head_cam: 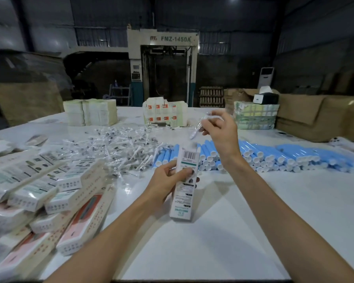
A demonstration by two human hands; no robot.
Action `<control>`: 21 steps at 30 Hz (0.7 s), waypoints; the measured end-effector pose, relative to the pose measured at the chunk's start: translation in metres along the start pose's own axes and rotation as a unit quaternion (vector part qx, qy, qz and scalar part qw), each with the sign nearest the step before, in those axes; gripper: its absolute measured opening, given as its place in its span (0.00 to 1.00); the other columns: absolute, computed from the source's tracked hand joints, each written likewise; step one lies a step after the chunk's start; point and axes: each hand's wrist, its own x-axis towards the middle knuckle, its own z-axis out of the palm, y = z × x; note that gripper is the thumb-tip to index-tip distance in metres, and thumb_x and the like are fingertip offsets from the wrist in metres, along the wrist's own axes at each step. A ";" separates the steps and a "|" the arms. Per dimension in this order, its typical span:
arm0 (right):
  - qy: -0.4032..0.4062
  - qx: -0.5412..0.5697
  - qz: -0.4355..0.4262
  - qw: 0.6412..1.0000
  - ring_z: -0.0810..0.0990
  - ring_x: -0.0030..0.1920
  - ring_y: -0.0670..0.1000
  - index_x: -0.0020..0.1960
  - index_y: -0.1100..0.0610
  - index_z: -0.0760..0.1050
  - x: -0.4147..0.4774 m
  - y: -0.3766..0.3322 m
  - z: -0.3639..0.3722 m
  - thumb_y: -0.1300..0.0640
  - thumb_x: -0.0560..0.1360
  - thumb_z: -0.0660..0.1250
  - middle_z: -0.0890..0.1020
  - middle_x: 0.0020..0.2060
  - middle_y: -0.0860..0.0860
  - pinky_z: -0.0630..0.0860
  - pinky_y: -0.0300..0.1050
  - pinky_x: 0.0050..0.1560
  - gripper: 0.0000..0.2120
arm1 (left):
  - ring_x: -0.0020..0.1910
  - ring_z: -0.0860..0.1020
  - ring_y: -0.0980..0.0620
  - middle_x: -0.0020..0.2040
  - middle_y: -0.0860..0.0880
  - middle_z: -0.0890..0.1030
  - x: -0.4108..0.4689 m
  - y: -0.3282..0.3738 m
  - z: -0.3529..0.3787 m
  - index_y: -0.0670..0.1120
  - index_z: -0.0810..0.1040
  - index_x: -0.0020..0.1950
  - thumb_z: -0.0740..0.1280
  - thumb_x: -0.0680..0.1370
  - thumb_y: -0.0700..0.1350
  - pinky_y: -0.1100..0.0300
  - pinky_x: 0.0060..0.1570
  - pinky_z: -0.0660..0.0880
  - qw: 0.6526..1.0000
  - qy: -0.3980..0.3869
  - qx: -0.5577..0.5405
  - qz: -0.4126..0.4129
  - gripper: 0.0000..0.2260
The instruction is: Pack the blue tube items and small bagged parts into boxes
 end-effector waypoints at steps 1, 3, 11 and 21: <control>-0.015 -0.016 0.006 1.000 0.84 0.38 0.49 0.56 0.56 0.76 0.000 0.000 0.002 0.65 0.78 0.71 0.86 0.40 0.55 0.81 0.42 0.44 0.09 | 0.58 0.87 0.36 0.60 0.39 0.87 -0.001 0.000 0.000 0.44 0.83 0.68 0.80 0.76 0.46 0.46 0.53 0.86 1.000 -0.004 0.002 0.003 0.21; -0.054 -0.056 0.029 0.997 0.84 0.37 0.50 0.57 0.58 0.77 -0.002 0.002 0.005 0.64 0.78 0.72 0.86 0.39 0.56 0.81 0.44 0.44 0.09 | 0.58 0.87 0.35 0.61 0.39 0.87 -0.002 0.001 -0.001 0.45 0.83 0.68 0.80 0.77 0.46 0.42 0.57 0.85 1.000 -0.009 0.010 0.008 0.21; -0.191 -0.169 0.037 0.966 0.83 0.45 0.46 0.50 0.55 0.83 -0.016 0.005 0.011 0.58 0.77 0.74 0.86 0.43 0.49 0.80 0.42 0.46 0.03 | 0.57 0.87 0.34 0.58 0.36 0.87 -0.003 0.000 0.000 0.43 0.83 0.68 0.77 0.80 0.44 0.36 0.61 0.82 1.000 0.006 0.013 0.019 0.17; -0.068 -0.162 0.009 0.984 0.77 0.54 0.38 0.63 0.52 0.77 -0.054 0.038 -0.001 0.54 0.84 0.67 0.78 0.58 0.50 0.72 0.31 0.49 0.09 | 0.55 0.87 0.35 0.58 0.39 0.88 -0.002 0.001 -0.001 0.56 0.68 0.76 0.80 0.77 0.48 0.42 0.53 0.85 0.999 0.035 0.021 0.028 0.33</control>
